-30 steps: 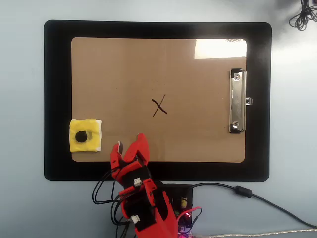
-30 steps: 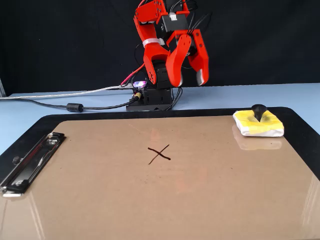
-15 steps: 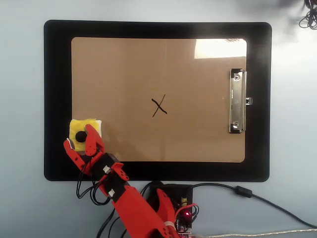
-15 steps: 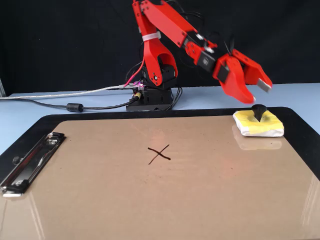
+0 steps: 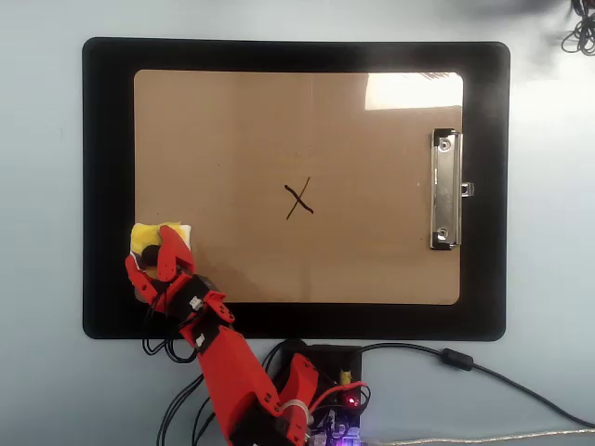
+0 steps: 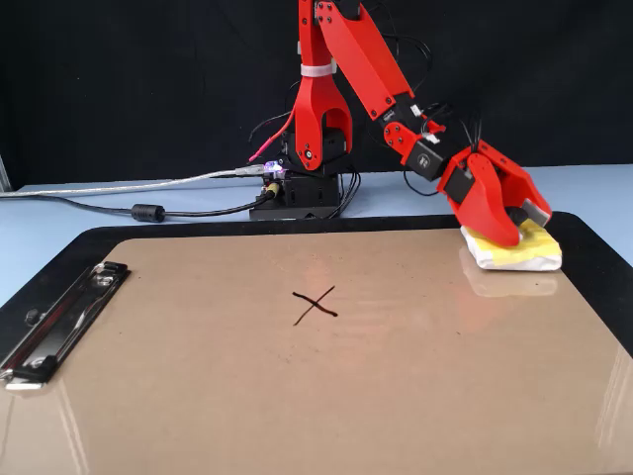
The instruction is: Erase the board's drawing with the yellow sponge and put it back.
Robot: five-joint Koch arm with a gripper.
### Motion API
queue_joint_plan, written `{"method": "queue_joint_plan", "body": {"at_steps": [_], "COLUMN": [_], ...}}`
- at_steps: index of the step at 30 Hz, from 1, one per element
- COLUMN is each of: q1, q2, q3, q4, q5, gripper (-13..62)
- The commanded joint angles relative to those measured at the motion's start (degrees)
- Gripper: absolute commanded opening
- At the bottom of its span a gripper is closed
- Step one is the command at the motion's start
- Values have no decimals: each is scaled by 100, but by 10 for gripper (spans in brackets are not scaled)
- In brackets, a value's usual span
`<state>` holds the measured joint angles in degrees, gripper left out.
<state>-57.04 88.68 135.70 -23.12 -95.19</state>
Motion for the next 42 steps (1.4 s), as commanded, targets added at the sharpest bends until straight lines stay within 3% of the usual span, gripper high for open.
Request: {"method": "queue_joint_plan", "body": {"at_steps": [1,7,9,13,20,23,30,33,38,42], "q1": [0,9,18,105,264,360,1881,3111,5396,5722], "q2": [35,18,26,9,18,510,3524,4430,4157,3489], "q3": [-9,193,299,624,624,615,202,-62,-149,-70], "q4": [-492,-501,-545,-1222,-1424,-1266,3472,5019,5080,4008], "q5": [158,220,220,229,176,62,-264,62,896,1107], "gripper": [302,250,176,-76,-81,-81,-81,-82,-81,-81]}}
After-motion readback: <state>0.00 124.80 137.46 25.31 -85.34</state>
